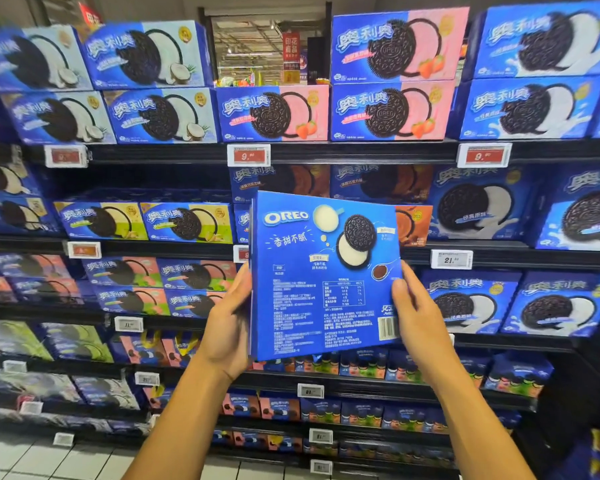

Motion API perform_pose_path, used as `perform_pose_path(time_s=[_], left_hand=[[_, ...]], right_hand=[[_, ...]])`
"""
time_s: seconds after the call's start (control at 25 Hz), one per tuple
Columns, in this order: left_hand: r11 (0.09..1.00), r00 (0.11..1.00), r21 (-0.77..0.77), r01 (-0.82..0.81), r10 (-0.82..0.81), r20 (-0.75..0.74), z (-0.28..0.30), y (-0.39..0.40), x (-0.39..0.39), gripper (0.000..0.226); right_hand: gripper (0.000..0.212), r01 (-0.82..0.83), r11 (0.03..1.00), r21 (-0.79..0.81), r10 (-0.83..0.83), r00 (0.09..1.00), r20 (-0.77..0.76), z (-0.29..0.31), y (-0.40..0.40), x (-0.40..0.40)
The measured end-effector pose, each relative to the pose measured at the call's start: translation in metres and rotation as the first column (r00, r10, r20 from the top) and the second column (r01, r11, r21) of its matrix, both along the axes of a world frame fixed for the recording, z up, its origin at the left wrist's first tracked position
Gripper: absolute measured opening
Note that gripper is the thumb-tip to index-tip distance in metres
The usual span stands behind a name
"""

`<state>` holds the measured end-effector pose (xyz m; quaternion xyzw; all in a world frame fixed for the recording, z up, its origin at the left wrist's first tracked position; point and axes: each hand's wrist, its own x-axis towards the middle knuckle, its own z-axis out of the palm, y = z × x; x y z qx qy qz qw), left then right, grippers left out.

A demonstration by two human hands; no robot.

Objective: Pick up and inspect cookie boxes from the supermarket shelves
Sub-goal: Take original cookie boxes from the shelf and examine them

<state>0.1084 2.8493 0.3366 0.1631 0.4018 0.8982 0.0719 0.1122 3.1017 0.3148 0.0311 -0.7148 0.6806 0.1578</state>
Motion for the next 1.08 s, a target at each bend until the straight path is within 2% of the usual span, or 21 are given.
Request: perform_pose_path(time_s=[0.04,0.12,0.2,0.28,0.36,0.52,0.6,0.72,0.76,0.84,0.92,1.0,1.08], left_hand=[[0.998,0.999,-0.061,-0.027,0.025,-0.044,0.003,0.006,0.003,0.040],[0.963,0.987,-0.234,-0.135,0.108,-0.122,0.009,0.025,0.007,0.038],[0.896,0.963,-0.370,-0.245,0.183,-0.197,0.009,0.046,0.012,0.034],[0.857,0.949,-0.424,-0.294,0.207,-0.239,0.004,0.062,0.016,0.033],[0.855,0.952,-0.438,-0.279,0.188,-0.240,0.001,0.072,0.022,0.033],[0.855,0.974,-0.482,-0.192,0.105,-0.201,0.002,0.072,0.024,0.047],[0.842,0.977,-0.515,-0.161,0.064,-0.201,0.003,0.066,0.021,0.047],[0.806,0.976,-0.574,-0.141,0.015,-0.219,0.003,0.046,0.010,0.036],[0.782,0.970,-0.592,-0.195,0.065,-0.233,0.000,0.037,0.003,0.033],[0.719,0.938,-0.603,-0.346,0.266,-0.222,-0.007,0.019,-0.014,0.028],[0.662,0.907,-0.641,-0.388,0.398,-0.138,-0.020,0.001,-0.030,0.043],[0.714,0.927,-0.639,-0.286,0.374,0.003,-0.032,-0.011,-0.039,0.056],[0.833,0.978,-0.543,-0.107,0.186,0.093,-0.042,-0.013,-0.041,0.055]], right_hand=[[0.048,0.037,0.999,0.026,-0.036,0.999,-0.009,0.004,-0.005,0.002],[0.057,-0.007,0.999,0.044,0.009,0.999,-0.035,0.013,-0.024,0.009],[0.081,-0.126,0.989,0.074,0.129,0.991,-0.041,0.013,-0.047,0.017],[0.107,-0.198,0.975,0.100,0.202,0.979,-0.033,0.007,-0.063,0.019],[0.099,-0.187,0.979,0.082,0.190,0.981,-0.038,0.004,-0.068,0.020],[0.044,-0.104,0.992,-0.071,0.095,0.988,-0.124,0.001,-0.055,0.016],[0.023,-0.100,0.983,-0.152,0.082,0.989,-0.123,0.003,-0.046,0.014],[0.024,-0.081,0.911,-0.405,0.081,0.997,-0.017,0.002,-0.026,0.010],[0.032,-0.071,0.873,-0.482,0.091,0.996,0.017,0.001,-0.019,0.010],[0.049,-0.082,0.818,-0.569,0.134,0.990,0.051,-0.002,-0.004,0.011],[0.047,-0.127,0.784,-0.608,0.198,0.979,0.050,-0.006,0.006,0.013],[0.042,-0.183,0.746,-0.640,0.255,0.967,0.019,-0.009,0.010,0.013],[0.043,-0.258,0.696,-0.671,0.314,0.949,-0.039,-0.009,0.010,0.011]])
